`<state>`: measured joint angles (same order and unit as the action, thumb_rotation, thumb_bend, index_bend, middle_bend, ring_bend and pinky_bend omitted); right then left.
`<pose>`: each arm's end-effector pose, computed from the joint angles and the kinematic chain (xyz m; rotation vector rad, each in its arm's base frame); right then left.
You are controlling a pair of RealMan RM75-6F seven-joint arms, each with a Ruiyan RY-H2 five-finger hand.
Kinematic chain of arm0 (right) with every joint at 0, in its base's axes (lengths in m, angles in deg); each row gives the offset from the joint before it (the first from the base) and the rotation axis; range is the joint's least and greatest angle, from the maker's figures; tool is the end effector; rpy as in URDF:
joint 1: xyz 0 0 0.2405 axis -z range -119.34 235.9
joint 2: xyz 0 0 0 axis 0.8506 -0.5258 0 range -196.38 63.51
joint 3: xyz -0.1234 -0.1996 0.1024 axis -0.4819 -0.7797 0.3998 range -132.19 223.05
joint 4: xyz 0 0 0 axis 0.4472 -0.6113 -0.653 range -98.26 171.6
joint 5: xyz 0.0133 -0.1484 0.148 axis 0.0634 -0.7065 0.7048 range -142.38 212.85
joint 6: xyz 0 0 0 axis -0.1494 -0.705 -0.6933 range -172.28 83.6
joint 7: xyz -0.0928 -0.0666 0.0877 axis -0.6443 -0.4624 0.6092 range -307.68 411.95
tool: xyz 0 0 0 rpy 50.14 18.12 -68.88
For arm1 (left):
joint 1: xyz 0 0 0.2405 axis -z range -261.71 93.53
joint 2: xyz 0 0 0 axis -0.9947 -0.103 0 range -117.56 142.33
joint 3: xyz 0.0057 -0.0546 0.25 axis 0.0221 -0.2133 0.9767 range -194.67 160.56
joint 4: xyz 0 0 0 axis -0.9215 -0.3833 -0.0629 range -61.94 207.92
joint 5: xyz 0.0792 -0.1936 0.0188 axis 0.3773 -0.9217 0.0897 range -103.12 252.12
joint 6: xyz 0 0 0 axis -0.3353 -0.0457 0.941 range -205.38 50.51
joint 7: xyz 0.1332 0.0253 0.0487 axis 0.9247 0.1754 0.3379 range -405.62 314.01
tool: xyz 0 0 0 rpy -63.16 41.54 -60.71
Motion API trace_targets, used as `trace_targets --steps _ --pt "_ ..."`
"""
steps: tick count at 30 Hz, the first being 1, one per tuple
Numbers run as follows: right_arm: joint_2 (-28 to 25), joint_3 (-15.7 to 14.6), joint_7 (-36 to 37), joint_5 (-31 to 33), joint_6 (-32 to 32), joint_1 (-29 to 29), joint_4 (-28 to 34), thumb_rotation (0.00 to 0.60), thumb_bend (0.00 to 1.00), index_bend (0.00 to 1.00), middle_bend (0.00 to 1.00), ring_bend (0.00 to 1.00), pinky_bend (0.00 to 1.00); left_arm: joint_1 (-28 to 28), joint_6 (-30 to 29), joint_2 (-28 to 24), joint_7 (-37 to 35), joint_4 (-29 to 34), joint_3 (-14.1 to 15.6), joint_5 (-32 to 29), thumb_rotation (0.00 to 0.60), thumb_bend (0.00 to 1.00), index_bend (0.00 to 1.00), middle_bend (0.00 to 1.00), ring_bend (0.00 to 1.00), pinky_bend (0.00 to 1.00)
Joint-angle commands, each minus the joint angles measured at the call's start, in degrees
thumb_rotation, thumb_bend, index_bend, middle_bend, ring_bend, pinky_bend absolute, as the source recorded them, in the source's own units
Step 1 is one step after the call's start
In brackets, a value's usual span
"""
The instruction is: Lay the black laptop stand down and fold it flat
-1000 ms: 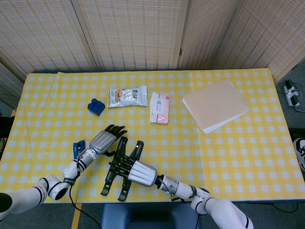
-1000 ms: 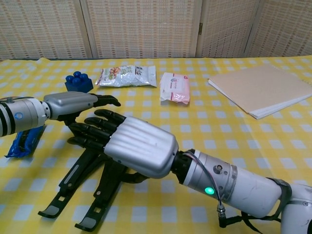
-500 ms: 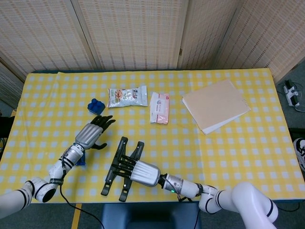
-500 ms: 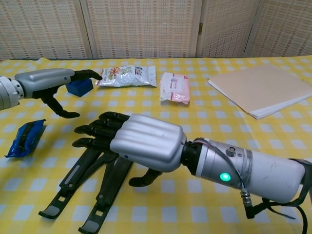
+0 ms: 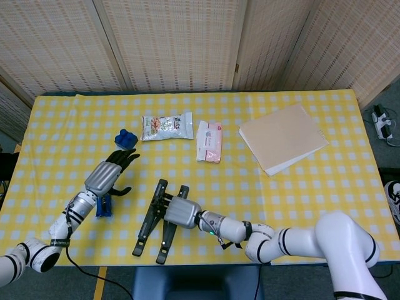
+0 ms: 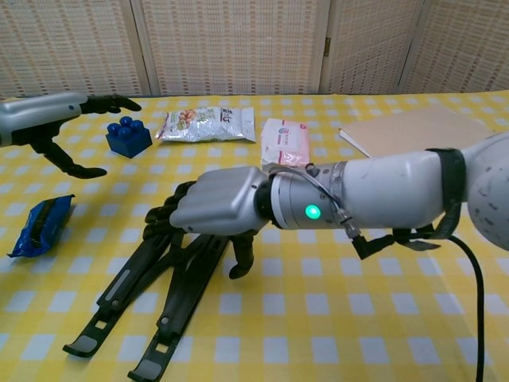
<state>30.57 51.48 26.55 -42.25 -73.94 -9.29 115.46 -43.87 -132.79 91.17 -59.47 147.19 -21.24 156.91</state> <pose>-0.0170 -0.3123 -0.1148 2.6753 -0.2243 0.7246 -0.2135 0.3605 0.0465 -1.8808 -1.0159 -1.0207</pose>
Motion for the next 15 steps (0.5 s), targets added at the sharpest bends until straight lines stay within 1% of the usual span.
trace_targets --steps 1,5,15 --pt "1.5 0.8 -1.5 1.8 2.0 -2.1 -2.5 0.6 0.25 0.0 0.0 0.0 0.0 -0.1 0.3 -0.1 -0.9 -0.6 0.0 -0.2 0.6 0.32 0.0 0.0 0.0 0.0" --pt "3.0 1.2 -1.8 4.0 4.2 -4.1 -5.0 0.6 0.25 0.0 0.0 0.0 0.0 -0.3 0.4 -0.1 -2.2 -1.5 -0.1 -0.2 0.6 0.32 0.0 0.0 0.0 0.0" --pt "6.0 1.1 -2.6 8.2 7.2 -8.2 -9.8 0.6 0.25 0.0 0.0 0.0 0.0 -0.6 0.4 -0.2 -4.6 -2.9 -0.1 0.2 0.6 0.32 0.0 0.0 0.0 0.0"
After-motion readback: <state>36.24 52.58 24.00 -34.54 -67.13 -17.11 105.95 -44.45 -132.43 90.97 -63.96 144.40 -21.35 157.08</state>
